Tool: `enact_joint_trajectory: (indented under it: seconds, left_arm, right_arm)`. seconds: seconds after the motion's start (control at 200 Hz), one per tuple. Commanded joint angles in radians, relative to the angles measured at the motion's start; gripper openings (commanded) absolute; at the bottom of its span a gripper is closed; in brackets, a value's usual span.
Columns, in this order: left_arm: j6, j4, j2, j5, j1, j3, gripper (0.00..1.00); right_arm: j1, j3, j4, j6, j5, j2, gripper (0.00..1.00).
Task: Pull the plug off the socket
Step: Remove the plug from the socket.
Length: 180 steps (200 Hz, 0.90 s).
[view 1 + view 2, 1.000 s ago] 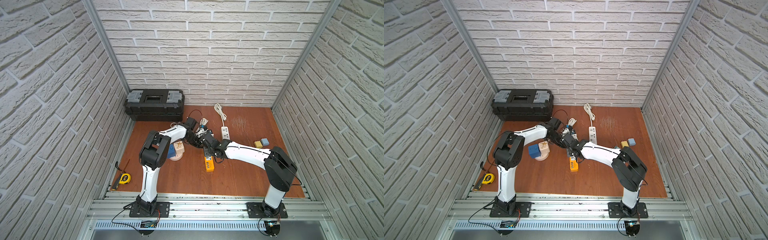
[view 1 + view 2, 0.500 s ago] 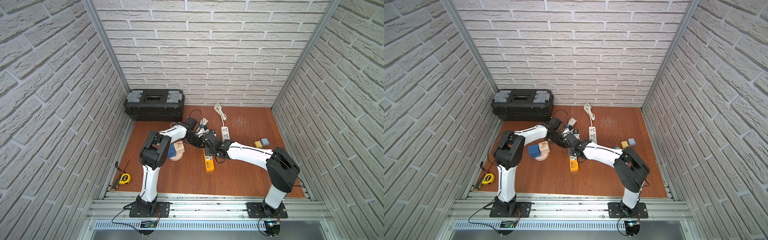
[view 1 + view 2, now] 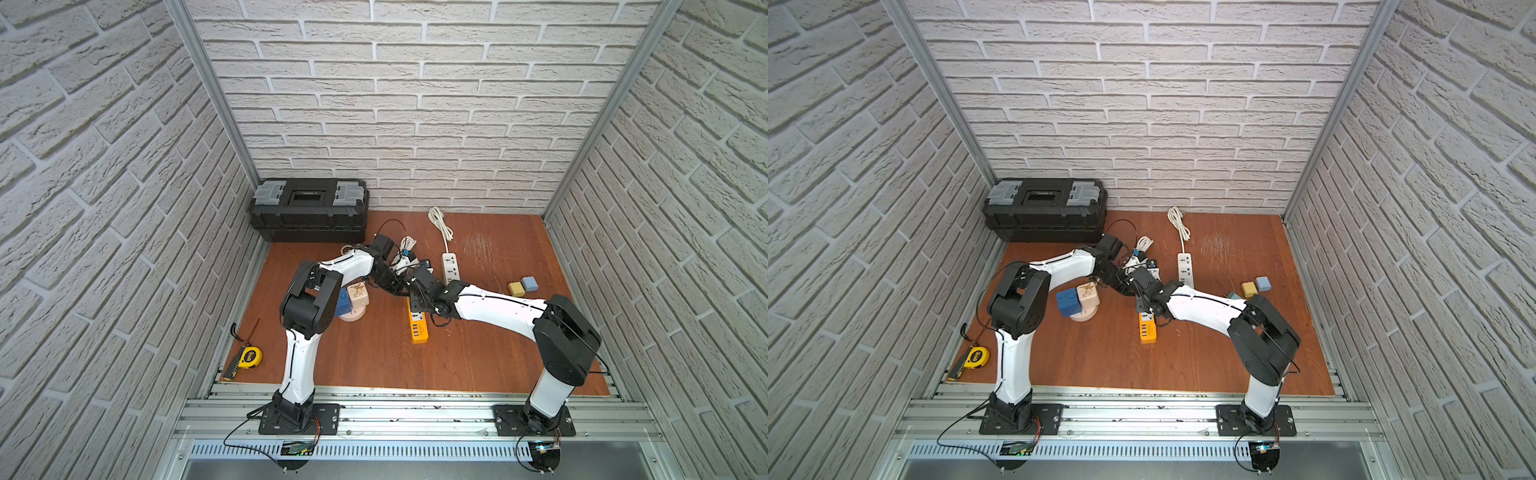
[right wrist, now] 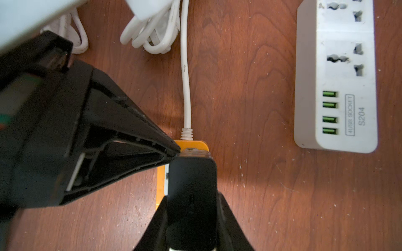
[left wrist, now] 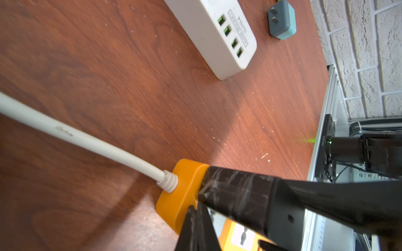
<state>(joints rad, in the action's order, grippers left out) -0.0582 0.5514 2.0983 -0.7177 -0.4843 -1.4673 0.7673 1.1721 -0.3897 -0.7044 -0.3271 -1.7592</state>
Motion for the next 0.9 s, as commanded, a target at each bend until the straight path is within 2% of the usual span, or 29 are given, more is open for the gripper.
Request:
enact_joint_trajectory:
  seconds: [0.0, 0.2, 0.42, 0.76, 0.895]
  left_arm:
    - [-0.050, 0.122, 0.038, 0.087, 0.003, 0.041, 0.00]
    - [-0.063, 0.139, 0.040, 0.064, -0.001, 0.046, 0.00]
    - [-0.053, 0.138, 0.059, 0.087, -0.010, 0.036, 0.00]
    - [-0.022, 0.113, 0.081, 0.138, -0.001, 0.045, 0.00]
    - [-0.020, 0.110, 0.083, 0.142, 0.003, 0.047, 0.00]
  right_arm:
    - [-0.004, -0.011, 0.033, -0.019, -0.039, 0.044, 0.02]
    - [-0.004, -0.015, 0.040, -0.023, -0.036, 0.040, 0.02]
    - [-0.001, -0.016, 0.039, -0.017, -0.038, 0.044, 0.02]
    - [0.074, 0.058, -0.060, 0.047, -0.173, 0.013, 0.02]
    - [0.076, 0.075, -0.063, 0.048, -0.162, -0.003, 0.02]
